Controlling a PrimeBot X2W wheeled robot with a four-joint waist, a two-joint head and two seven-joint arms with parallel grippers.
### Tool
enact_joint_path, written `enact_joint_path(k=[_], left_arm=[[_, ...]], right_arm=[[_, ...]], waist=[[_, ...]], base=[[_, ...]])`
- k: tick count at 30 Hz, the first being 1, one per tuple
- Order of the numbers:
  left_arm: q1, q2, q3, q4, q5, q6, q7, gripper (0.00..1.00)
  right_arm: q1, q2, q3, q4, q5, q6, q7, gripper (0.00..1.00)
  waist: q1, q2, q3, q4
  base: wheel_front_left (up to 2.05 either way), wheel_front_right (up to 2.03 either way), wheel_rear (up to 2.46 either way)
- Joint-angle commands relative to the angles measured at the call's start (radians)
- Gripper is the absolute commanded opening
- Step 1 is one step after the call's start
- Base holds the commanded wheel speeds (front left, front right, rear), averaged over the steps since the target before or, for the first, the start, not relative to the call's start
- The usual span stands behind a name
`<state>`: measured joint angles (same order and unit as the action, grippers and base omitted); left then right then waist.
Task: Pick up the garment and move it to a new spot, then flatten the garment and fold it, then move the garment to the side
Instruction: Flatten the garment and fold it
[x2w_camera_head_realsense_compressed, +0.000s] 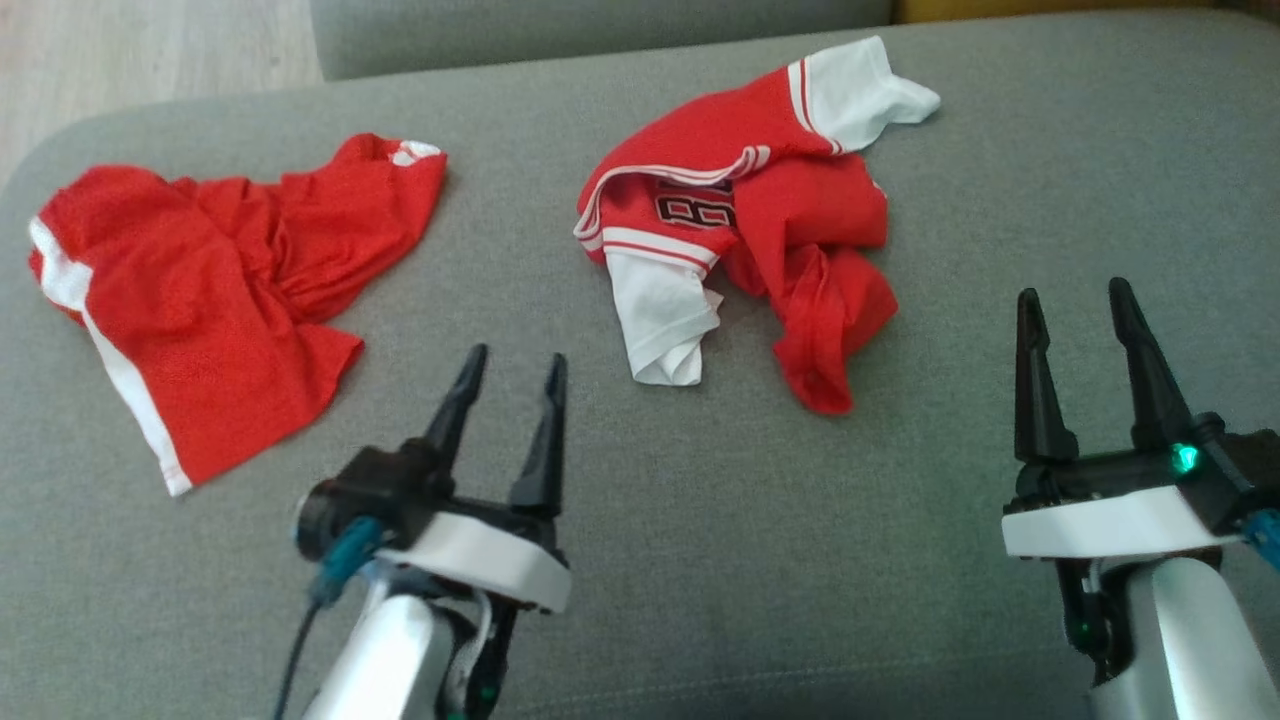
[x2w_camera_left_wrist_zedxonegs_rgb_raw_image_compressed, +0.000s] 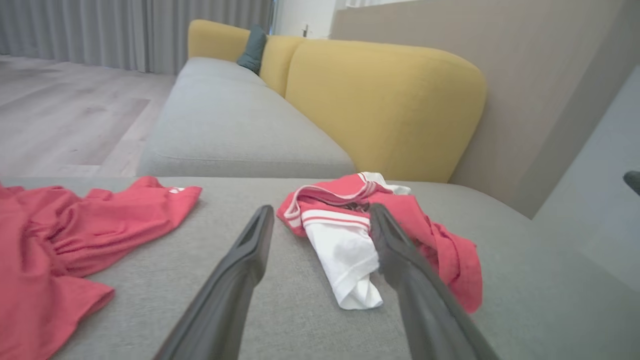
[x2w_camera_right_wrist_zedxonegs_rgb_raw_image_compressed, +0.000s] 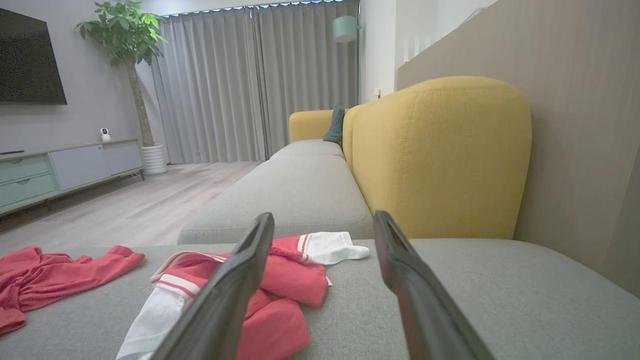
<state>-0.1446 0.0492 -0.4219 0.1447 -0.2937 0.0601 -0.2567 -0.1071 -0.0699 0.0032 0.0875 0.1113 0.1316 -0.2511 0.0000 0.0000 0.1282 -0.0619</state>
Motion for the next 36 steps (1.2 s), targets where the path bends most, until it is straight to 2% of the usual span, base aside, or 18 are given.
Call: enact_joint_path(k=[1, 8, 18, 25, 31, 32, 33, 36], left_arm=[[-0.065, 0.001, 0.014, -0.007, -0.008, -0.006, -0.005, 1.0], [-0.197, 0.001, -0.086, 0.225, -0.059, 0.003, -0.005, 1.0], [-0.373, 0.001, -0.227, 0.478, -0.165, 0.006, -0.005, 1.0], [-0.444, 0.001, -0.261, 0.584, -0.197, 0.04, -0.005, 1.0], [-0.482, 0.001, -0.305, 0.615, -0.236, 0.032, -0.005, 1.0], [-0.486, 0.001, -0.309, 0.616, -0.241, 0.035, -0.005, 0.41], [-0.491, 0.001, -0.313, 0.616, -0.242, 0.04, -0.005, 0.0], [-0.498, 0.001, -0.309, 0.599, -0.231, 0.06, -0.005, 0.0]], right_arm=[[-0.021, 0.007, 0.025, -0.034, -0.008, -0.001, -0.011, 1.0], [-0.053, 0.012, 0.035, -0.032, -0.01, -0.001, -0.011, 1.0], [-0.104, 0.016, 0.04, -0.034, -0.005, -0.001, -0.011, 1.0], [-0.125, 0.017, 0.04, -0.043, -0.001, -0.001, -0.011, 1.0], [-0.136, 0.018, 0.042, -0.045, 0.001, -0.001, -0.011, 1.0], [-0.137, 0.018, 0.042, -0.044, 0.0, -0.001, -0.011, 1.0], [-0.138, 0.018, 0.04, -0.043, -0.001, -0.001, -0.011, 1.0], [-0.138, 0.019, 0.037, -0.037, -0.004, -0.001, -0.011, 1.0]], waist=[[0.0, 0.0, 0.019, -0.006], [0.0, 0.0, 0.07, -0.043], [0.0, 0.0, 0.129, -0.115], [0.0, 0.0, 0.161, -0.151], [0.0, 0.0, 0.176, -0.171], [0.0, 0.0, 0.176, -0.172], [0.0, 0.0, 0.174, -0.171], [0.0, 0.0, 0.159, -0.156]], base=[[0.0, 0.0, 0.0], [0.0, 0.0, 0.0], [0.0, 0.0, 0.0], [0.0, 0.0, 0.0], [0.0, 0.0, 0.0], [0.0, 0.0, 0.0], [0.0, 0.0, 0.0], [0.0, 0.0, 0.0]])
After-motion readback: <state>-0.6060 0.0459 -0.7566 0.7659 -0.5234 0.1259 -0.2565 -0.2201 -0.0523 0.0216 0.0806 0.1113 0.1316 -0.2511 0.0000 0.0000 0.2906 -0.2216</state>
